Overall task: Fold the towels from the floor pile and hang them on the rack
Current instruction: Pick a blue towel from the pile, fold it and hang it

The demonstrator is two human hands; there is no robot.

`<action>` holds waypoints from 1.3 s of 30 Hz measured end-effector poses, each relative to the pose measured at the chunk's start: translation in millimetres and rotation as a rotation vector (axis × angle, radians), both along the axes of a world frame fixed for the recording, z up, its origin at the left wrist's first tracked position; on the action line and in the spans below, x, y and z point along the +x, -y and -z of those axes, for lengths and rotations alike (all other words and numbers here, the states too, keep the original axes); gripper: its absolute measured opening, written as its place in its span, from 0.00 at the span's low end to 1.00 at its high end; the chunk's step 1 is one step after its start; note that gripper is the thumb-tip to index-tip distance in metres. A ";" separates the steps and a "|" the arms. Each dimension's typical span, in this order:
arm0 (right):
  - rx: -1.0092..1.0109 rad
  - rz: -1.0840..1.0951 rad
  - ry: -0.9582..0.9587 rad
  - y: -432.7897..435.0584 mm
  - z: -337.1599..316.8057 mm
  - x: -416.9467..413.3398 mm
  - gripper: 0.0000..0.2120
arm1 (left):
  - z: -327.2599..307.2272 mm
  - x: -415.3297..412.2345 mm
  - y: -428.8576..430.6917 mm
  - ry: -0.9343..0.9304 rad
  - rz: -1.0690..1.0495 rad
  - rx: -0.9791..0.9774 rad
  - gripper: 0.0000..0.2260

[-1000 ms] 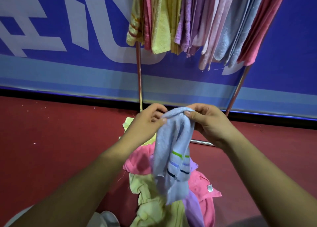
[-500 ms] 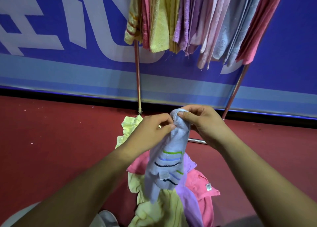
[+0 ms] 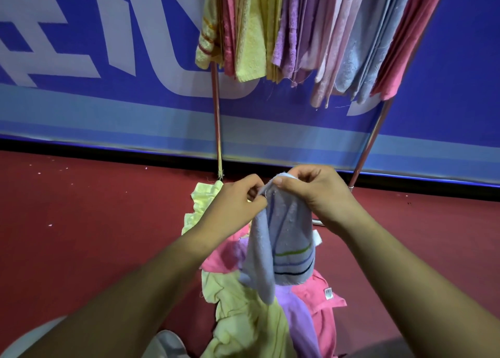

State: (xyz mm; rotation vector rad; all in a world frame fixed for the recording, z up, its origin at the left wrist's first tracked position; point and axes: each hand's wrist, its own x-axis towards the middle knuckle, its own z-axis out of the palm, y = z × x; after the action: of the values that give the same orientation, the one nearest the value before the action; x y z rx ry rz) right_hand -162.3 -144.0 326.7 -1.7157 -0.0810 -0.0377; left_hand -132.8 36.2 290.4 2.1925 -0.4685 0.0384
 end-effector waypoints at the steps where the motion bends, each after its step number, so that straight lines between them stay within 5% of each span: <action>1: 0.014 0.021 0.010 0.7 -0.7 -0.3 0.15 | 4.0 4.5 -3.1 -0.039 0.008 0.069 0.02; 5: 0.044 0.155 0.023 9.3 -2.9 3.0 0.15 | 40.5 17.2 -15.8 -0.342 0.169 0.502 0.05; 7: -0.011 0.229 0.038 16.8 0.6 7.3 0.17 | 53.2 21.5 -19.5 -0.341 0.181 0.560 0.11; 11: -0.346 0.299 -0.019 36.4 13.7 14.8 0.16 | 29.7 27.4 -17.4 -0.213 0.118 0.152 0.09; 14: -0.452 0.161 -0.127 38.3 16.3 13.6 0.04 | -3.2 17.7 -9.0 -0.150 0.211 -0.063 0.08; 17: -0.299 -0.068 -0.071 23.4 15.7 9.6 0.19 | -19.0 7.8 -5.8 -0.110 0.309 -0.100 0.08; 21: -0.130 -0.191 -0.077 7.0 17.9 6.9 0.06 | -13.1 11.7 -11.6 -0.093 0.261 -0.006 0.10; 25: -0.172 -0.145 -0.060 9.8 13.1 9.5 0.02 | -10.9 15.9 -18.8 -0.098 0.239 0.048 0.08; 30: -0.050 0.187 -0.005 28.9 8.9 18.4 0.05 | -4.7 32.5 -49.0 -0.144 0.221 0.572 0.22; 35: 0.022 0.405 -0.129 43.7 16.0 20.7 0.11 | -11.7 27.8 -52.0 -0.415 0.110 -0.223 0.03; 38: -0.065 0.185 -0.143 33.9 20.3 18.4 0.04 | -22.5 15.0 -29.2 -0.375 0.205 -0.357 0.02; 39: -0.077 0.075 -0.117 27.8 22.1 18.0 0.10 | -25.1 11.9 -23.0 -0.344 0.254 -0.340 0.03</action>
State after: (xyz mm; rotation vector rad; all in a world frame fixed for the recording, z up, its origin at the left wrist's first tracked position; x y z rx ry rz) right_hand -144.3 -171.8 304.6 -1.7933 0.0700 0.0106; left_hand -120.9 59.2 315.5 1.7484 -0.4985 -0.3653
